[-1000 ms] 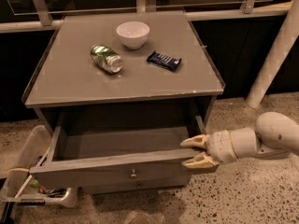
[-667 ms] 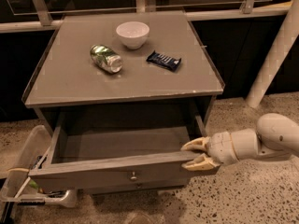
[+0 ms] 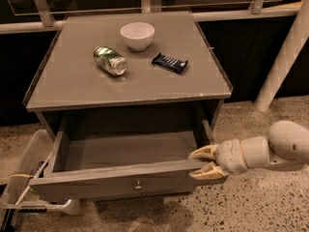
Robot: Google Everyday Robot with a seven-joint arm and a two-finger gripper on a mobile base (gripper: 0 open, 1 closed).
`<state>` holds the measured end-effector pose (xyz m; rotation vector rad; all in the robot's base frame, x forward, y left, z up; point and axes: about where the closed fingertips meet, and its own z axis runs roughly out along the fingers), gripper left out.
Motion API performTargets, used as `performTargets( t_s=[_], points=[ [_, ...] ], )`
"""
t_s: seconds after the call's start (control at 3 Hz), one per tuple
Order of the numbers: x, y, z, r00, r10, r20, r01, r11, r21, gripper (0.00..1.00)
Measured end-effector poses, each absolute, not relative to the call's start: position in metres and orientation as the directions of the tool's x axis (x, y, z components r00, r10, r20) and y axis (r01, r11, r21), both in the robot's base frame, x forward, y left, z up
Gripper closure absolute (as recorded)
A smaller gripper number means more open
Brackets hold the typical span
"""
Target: Open top drawer
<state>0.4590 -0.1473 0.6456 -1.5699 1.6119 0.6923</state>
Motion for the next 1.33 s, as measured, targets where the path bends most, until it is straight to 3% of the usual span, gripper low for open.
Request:
performTargets(
  t_s=[1.33],
  points=[
    [0.4416,-0.1481,0.6445,0.046,-0.57,-0.82,-0.987,0.102,-0.126,1.0]
  ],
)
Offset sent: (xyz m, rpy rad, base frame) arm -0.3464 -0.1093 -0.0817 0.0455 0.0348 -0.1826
